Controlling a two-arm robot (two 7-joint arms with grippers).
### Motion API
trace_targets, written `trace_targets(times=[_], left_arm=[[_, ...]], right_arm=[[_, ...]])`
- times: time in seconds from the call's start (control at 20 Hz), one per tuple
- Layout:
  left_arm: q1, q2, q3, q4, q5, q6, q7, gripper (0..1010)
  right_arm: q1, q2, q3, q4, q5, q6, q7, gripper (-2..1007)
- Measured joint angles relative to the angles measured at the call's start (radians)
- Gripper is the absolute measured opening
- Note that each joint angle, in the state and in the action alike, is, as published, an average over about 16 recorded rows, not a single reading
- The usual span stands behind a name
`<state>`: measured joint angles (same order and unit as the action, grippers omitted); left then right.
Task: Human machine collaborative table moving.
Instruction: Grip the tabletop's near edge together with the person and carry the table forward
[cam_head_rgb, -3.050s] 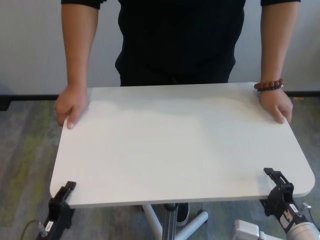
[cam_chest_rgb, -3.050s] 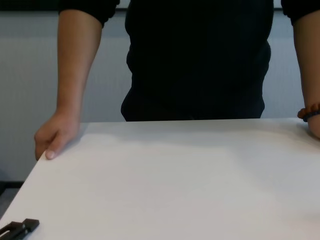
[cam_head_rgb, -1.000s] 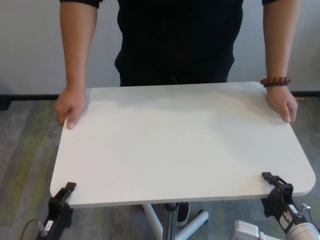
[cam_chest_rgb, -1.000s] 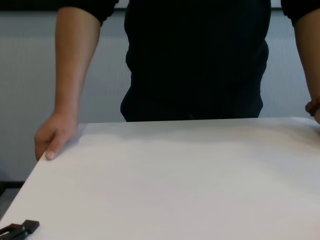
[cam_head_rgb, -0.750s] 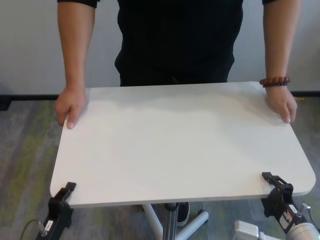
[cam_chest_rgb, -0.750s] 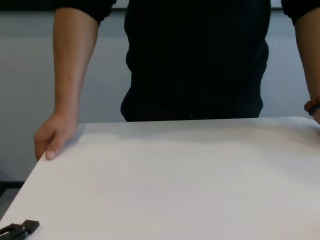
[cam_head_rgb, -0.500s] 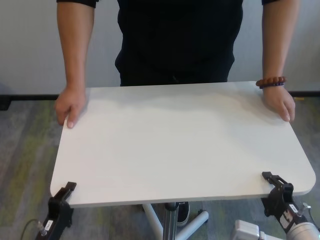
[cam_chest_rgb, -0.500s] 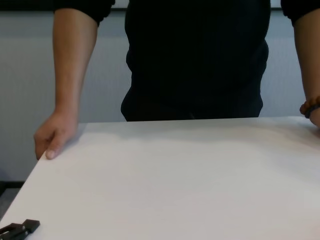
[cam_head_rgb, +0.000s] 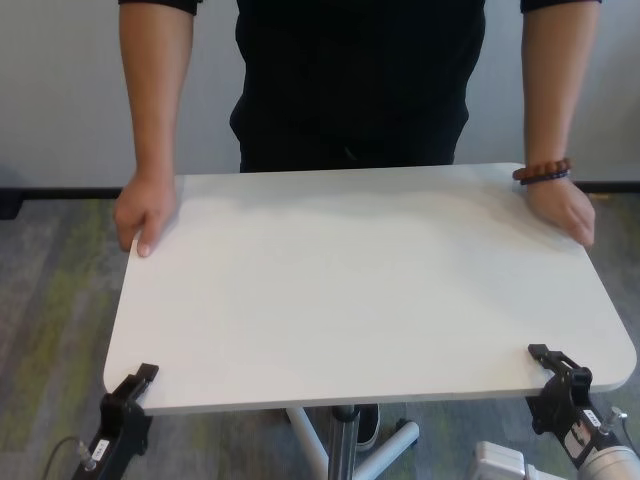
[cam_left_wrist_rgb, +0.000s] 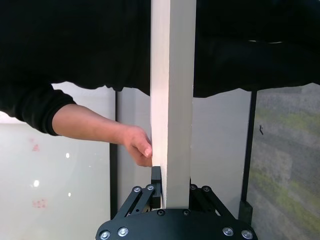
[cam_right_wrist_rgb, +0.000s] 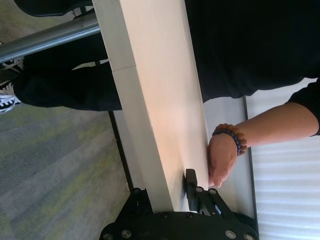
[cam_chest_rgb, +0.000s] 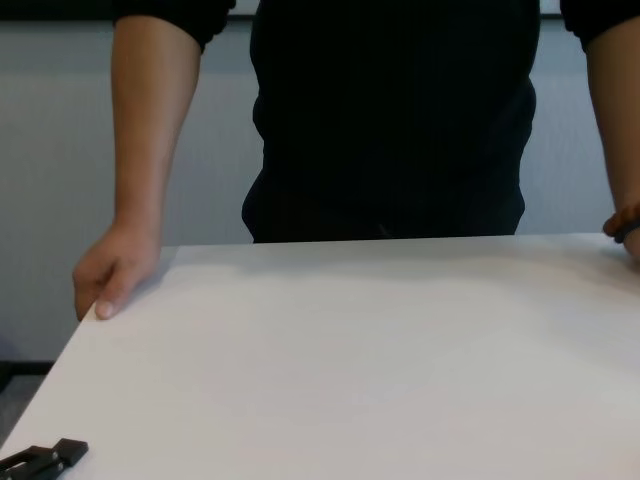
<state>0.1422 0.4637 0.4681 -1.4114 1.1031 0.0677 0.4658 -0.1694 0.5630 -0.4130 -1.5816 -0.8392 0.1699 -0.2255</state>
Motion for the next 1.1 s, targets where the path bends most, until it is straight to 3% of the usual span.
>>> trace_targets(times=[0.45,0.8,1.1], left_arm=[[-0.005,0.013,-0.014,-0.03,0.004,-0.025,-0.034,227],[-0.026,0.03,-0.03,-0.057,-0.011,-0.048,-0.073,226],[-0.061,0.034,-0.036,-0.065,-0.022,-0.063,-0.098,226]], right_arm=[[-0.026,0.007,0.029,-0.05,-0.007,-0.019,0.022,274],[-0.038,0.02,0.05,-0.1,-0.015,-0.022,0.07,274],[-0.023,0.029,0.059,-0.121,-0.037,-0.019,0.114,273]])
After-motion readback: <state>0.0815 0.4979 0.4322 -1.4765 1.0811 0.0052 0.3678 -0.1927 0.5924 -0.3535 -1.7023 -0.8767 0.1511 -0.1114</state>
